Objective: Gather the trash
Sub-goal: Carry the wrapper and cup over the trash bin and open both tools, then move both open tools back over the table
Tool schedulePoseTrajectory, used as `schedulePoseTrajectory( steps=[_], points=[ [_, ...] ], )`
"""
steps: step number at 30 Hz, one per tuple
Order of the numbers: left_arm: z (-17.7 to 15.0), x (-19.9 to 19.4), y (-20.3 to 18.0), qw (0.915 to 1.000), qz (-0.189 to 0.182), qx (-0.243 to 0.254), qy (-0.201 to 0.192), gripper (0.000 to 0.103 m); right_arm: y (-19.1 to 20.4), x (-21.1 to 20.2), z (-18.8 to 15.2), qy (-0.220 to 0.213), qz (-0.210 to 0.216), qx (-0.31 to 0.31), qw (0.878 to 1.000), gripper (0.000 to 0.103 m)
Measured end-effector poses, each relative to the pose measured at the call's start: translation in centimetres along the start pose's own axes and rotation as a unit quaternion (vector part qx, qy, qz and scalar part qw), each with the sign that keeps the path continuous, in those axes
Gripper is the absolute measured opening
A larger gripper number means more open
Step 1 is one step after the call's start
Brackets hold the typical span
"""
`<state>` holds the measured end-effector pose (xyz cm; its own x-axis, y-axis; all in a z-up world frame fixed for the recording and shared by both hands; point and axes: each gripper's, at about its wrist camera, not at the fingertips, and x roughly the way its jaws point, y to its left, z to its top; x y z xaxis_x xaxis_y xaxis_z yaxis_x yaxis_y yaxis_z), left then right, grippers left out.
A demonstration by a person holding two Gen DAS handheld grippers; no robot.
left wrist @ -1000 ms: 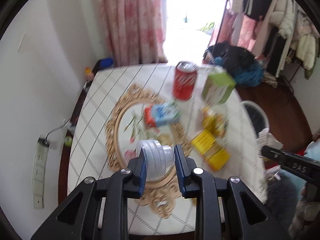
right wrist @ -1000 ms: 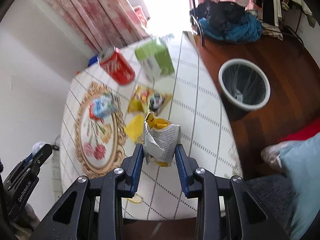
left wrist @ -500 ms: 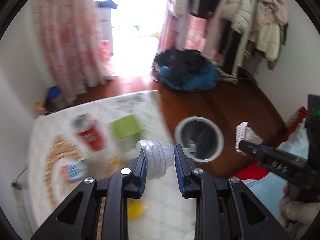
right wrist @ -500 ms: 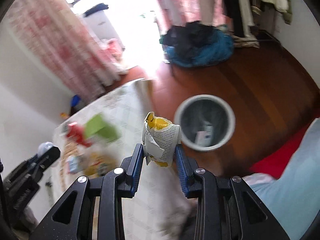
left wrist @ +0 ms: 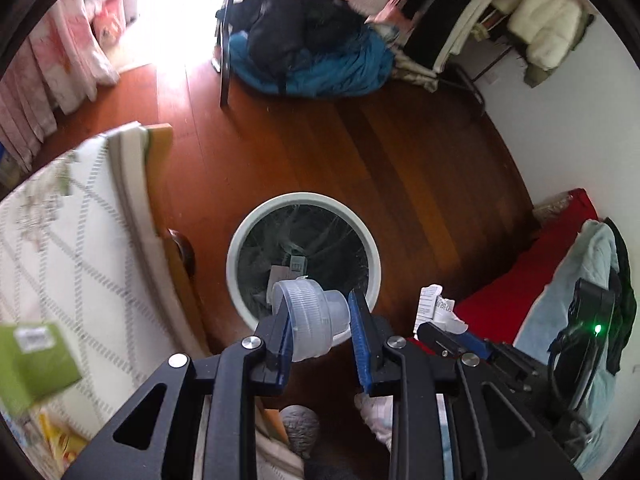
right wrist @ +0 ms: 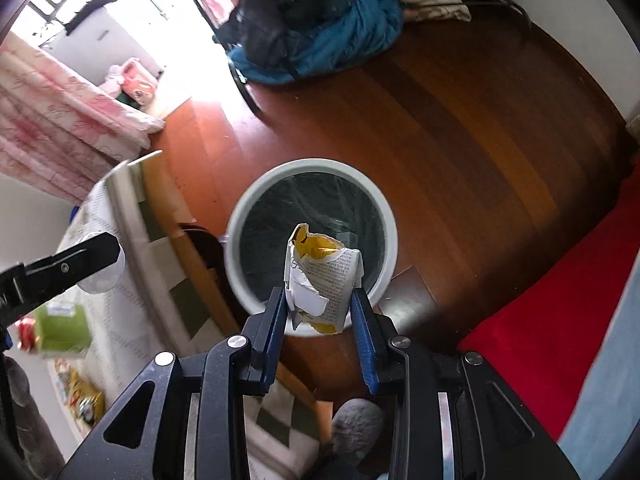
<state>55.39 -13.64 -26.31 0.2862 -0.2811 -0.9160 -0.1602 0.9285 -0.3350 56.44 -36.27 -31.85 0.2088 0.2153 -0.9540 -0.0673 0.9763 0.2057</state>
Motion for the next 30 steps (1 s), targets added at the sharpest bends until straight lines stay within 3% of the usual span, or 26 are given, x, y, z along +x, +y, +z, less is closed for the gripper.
schedulePoseTrajectory(
  steps=[6,8,10,11,12,13,14,19,30],
  points=[
    [1.6,4.2,0.6,0.9992,-0.004,-0.019,0.034,0.022,-1.1,4.5,2.3,0.017,-0.013,-0.002,1.0,0.034],
    [1.9,5.0,0.9,0.9988,-0.012,-0.024,0.042,0.023,-1.3,5.7,2.8,0.023,-0.011,-0.004,1.0,0.037],
    [2.0,5.8,1.5,0.9981,-0.002,-0.034,0.051,0.027,-1.6,6.8,3.2,0.028,-0.009,0.0,1.0,0.047],
    [2.1,5.9,1.7,0.9979,0.005,-0.037,0.053,0.048,-1.9,7.4,3.3,0.035,-0.01,-0.001,0.999,0.059],
    [2.1,6.0,2.0,0.9976,0.011,-0.042,0.053,0.082,-1.9,7.7,3.4,0.037,-0.008,0.002,0.999,0.069],
    [2.0,5.8,2.2,0.9978,0.01,-0.046,0.046,0.092,-2.2,8.1,3.4,0.039,-0.001,0.008,0.999,0.086],
    [2.0,5.6,2.4,0.998,0.009,-0.048,0.04,0.094,-2.3,8.3,3.3,0.041,-0.002,0.009,0.999,0.094],
    [1.0,4.6,2.3,0.9976,0.059,-0.021,0.027,0.096,-2.0,8.5,3.2,0.037,-0.037,0.002,0.999,0.102],
    [-2.4,0.6,1.2,0.9863,0.16,0.031,-0.029,0.096,0.5,3.3,0.8,0.006,-0.071,-0.032,0.997,0.102]
  ],
)
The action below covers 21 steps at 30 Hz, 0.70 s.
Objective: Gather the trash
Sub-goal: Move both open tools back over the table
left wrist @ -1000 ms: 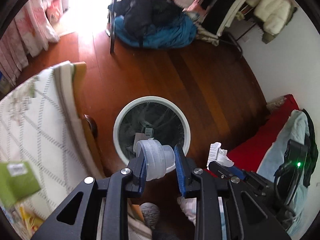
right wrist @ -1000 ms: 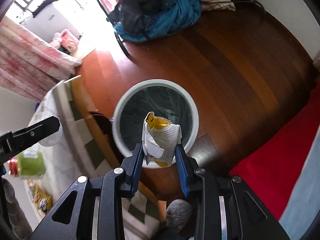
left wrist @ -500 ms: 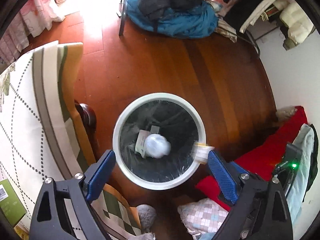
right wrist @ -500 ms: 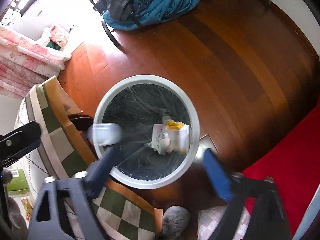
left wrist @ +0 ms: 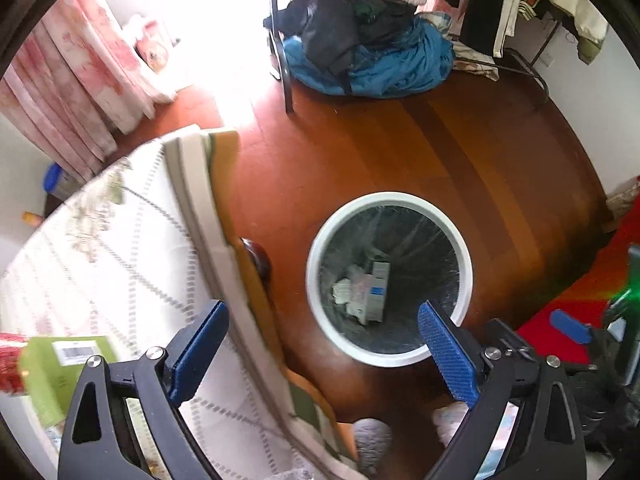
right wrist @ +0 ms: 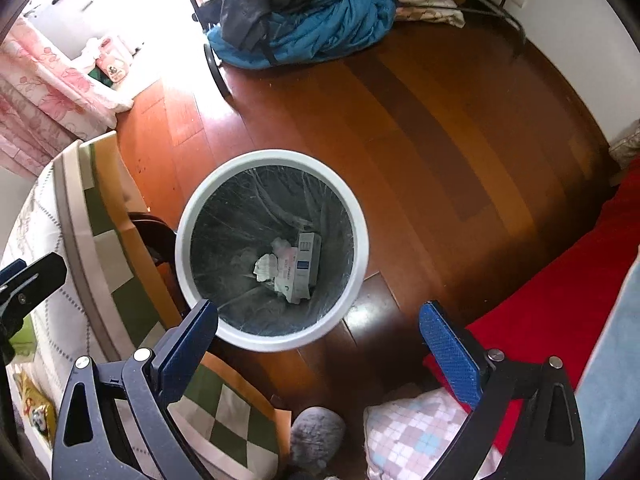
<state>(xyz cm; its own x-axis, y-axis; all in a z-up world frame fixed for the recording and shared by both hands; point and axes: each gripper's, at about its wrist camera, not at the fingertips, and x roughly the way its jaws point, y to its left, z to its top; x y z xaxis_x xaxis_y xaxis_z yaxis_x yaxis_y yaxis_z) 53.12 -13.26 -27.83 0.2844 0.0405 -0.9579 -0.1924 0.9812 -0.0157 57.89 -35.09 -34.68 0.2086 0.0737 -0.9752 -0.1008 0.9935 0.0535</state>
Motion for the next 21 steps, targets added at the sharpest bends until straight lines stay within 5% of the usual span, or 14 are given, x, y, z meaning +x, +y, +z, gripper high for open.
schedulePoseTrajectory(
  steps=[21],
  points=[
    [-8.1,-15.0,1.3,0.9907,0.024,0.007,-0.134,0.096,-0.8,-19.7,-11.1,-0.141,0.003,0.012,0.99,0.102]
  ],
)
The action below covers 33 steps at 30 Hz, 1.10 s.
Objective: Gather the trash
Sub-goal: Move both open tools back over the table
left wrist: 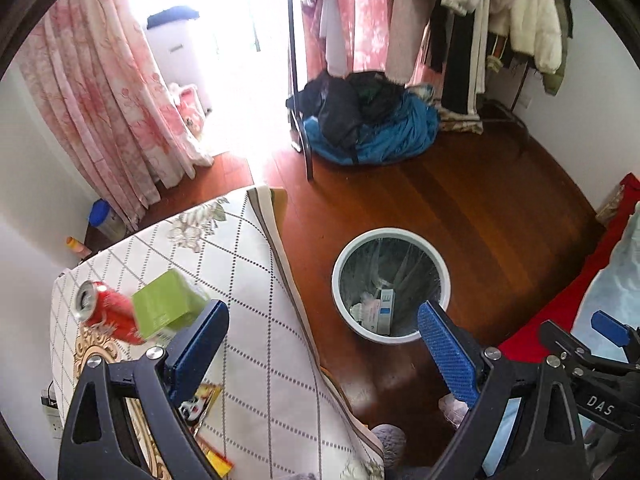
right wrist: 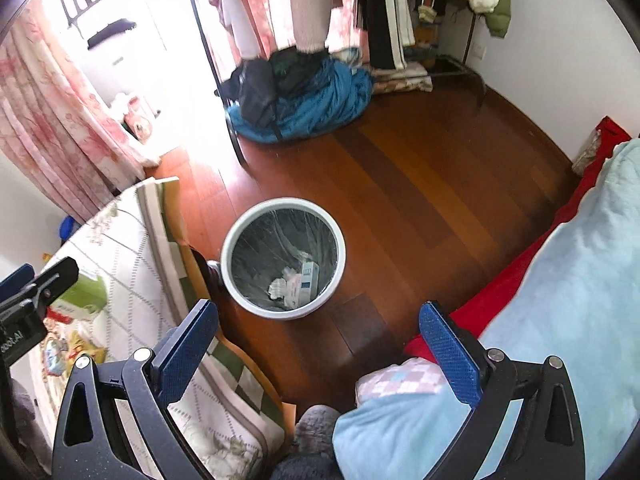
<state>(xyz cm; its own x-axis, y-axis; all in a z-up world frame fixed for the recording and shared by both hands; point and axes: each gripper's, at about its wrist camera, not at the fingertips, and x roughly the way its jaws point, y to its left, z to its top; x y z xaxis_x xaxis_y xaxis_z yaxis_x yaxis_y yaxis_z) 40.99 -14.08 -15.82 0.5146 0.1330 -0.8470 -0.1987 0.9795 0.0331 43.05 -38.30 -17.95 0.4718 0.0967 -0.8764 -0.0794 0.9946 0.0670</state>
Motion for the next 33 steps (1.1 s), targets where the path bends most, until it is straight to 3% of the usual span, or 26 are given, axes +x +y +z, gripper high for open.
schedulePoseTrajectory(
  steps=[7,13,17,21,27,30,33],
  points=[
    [-2.3,-5.4,0.8,0.9992,-0.007,-0.004,-0.039,0.096,0.6,-6.7,-2.1,-0.054,0.003,-0.004,0.999,0.102],
    [-4.7,-8.5,2.6,0.9982,0.005,-0.023,-0.055,0.096,1.6,-10.4,-4.1,-0.073,0.027,0.009,0.997,0.102],
    [-8.4,-8.9,5.8,0.9977,0.028,-0.054,-0.028,0.097,3.6,-10.9,-6.6,-0.051,0.057,0.006,0.997,0.102],
    [-13.8,-7.7,10.7,0.9932,0.066,-0.095,0.013,0.097,7.5,-8.6,-9.5,0.004,0.092,-0.02,0.996,0.102],
    [-22.6,-3.4,19.9,0.9692,0.148,-0.166,0.106,0.097,17.8,-2.2,-14.4,0.105,0.148,-0.118,0.976,0.102],
    [-25.8,-1.2,23.9,0.9528,0.179,-0.202,0.14,0.097,24.5,1.4,-16.4,0.144,0.154,-0.199,0.957,0.099],
    [-27.9,0.9,27.0,0.9392,0.189,-0.232,0.169,0.097,30.1,4.6,-18.2,0.172,0.141,-0.269,0.937,0.089]
  ],
)
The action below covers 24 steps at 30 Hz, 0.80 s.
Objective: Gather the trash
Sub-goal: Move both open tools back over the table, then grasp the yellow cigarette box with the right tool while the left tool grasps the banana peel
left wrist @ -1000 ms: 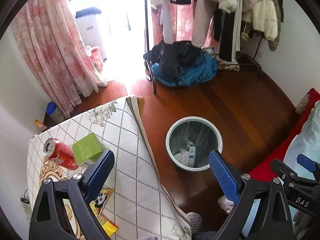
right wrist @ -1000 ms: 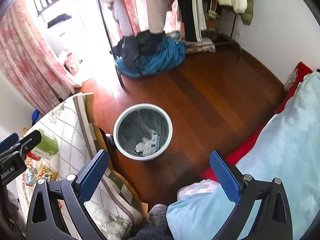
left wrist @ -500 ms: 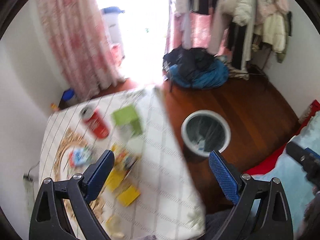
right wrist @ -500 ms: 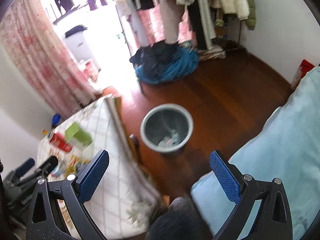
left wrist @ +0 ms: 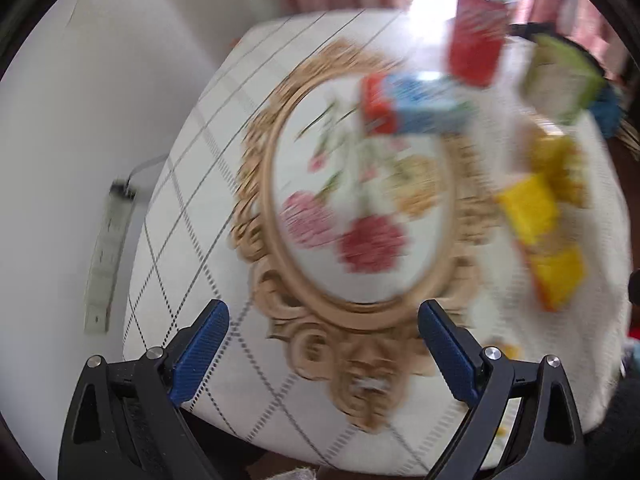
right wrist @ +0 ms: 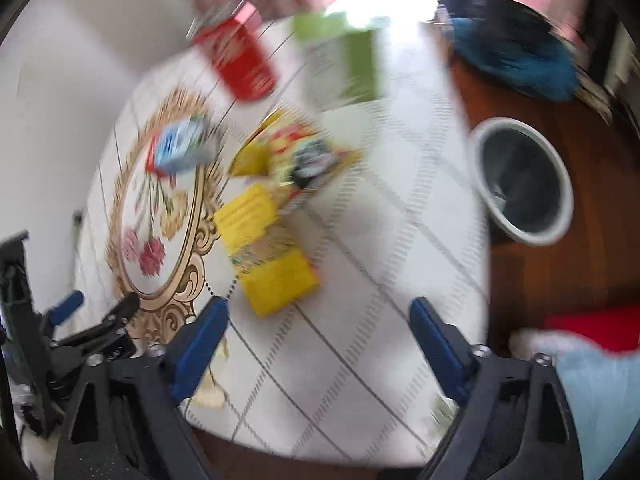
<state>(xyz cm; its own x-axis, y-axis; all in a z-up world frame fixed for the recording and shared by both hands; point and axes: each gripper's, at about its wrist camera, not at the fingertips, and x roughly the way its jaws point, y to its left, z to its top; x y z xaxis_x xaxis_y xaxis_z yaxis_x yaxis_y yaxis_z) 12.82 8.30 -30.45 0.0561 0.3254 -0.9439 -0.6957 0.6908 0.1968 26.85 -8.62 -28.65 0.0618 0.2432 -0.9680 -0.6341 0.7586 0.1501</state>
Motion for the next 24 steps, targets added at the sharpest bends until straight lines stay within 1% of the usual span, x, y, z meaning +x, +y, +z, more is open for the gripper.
schedulePoseTrajectory(
  steps=[3,6,7,9,10,11,12,13,15,18,19,20,21,23,24],
  points=[
    [0.4,2.0,1.6,0.9997,0.0,-0.016,0.019,0.097,2.5,3.4,1.9,0.028,-0.019,-0.039,0.999,0.088],
    [0.7,3.1,2.4,0.9992,-0.007,-0.023,0.03,0.097,3.9,6.4,3.5,0.051,-0.035,-0.062,0.996,0.088],
    [0.7,3.4,2.5,0.9991,-0.01,-0.024,0.034,0.097,4.3,7.2,3.7,0.057,-0.041,-0.064,0.995,0.09],
    [0.7,3.7,3.0,0.9989,-0.017,-0.027,0.034,0.098,5.4,7.5,3.7,0.048,-0.051,-0.084,0.994,0.085],
    [0.7,3.8,3.2,0.9989,-0.02,-0.028,0.033,0.098,6.0,7.6,3.6,0.046,-0.066,-0.099,0.992,0.077],
    [1.0,4.1,3.3,0.9988,-0.021,-0.028,0.033,0.098,6.3,7.4,3.3,0.037,-0.068,-0.108,0.991,0.063],
    [1.1,4.1,3.3,0.9989,-0.021,-0.026,0.033,0.098,6.5,7.3,3.1,0.036,-0.069,-0.109,0.991,0.063],
    [1.2,4.2,3.4,0.999,-0.019,-0.022,0.033,0.098,6.0,7.3,2.8,0.049,-0.069,-0.097,0.992,0.063],
    [1.3,4.0,3.4,0.9992,-0.018,-0.017,0.032,0.098,4.4,6.6,1.8,0.05,-0.061,-0.069,0.994,0.063],
    [1.1,2.0,2.5,0.9989,-0.035,-0.018,0.026,0.098,1.1,5.1,-0.3,0.044,-0.07,-0.014,0.996,0.063],
    [0.8,1.3,2.2,0.9986,-0.045,-0.017,0.024,0.098,-0.6,4.5,-1.5,0.043,-0.069,0.017,0.997,0.063],
    [0.3,0.5,1.8,0.998,-0.058,-0.016,0.022,0.097,-2.0,4.1,-2.6,0.045,-0.065,0.042,0.996,0.063],
    [-0.3,-0.6,1.3,0.9965,-0.079,-0.014,0.021,0.097,-2.8,3.8,-3.3,0.045,-0.065,0.058,0.995,0.063],
    [-1.3,-2.1,-0.1,0.993,-0.115,-0.009,0.025,0.097,-5.1,3.1,-5.6,0.044,-0.062,0.097,0.992,0.063],
    [-1.7,-2.6,-1.1,0.9898,-0.139,-0.003,0.031,0.096,-5.7,2.9,-6.4,0.044,-0.059,0.108,0.991,0.063]
  ],
)
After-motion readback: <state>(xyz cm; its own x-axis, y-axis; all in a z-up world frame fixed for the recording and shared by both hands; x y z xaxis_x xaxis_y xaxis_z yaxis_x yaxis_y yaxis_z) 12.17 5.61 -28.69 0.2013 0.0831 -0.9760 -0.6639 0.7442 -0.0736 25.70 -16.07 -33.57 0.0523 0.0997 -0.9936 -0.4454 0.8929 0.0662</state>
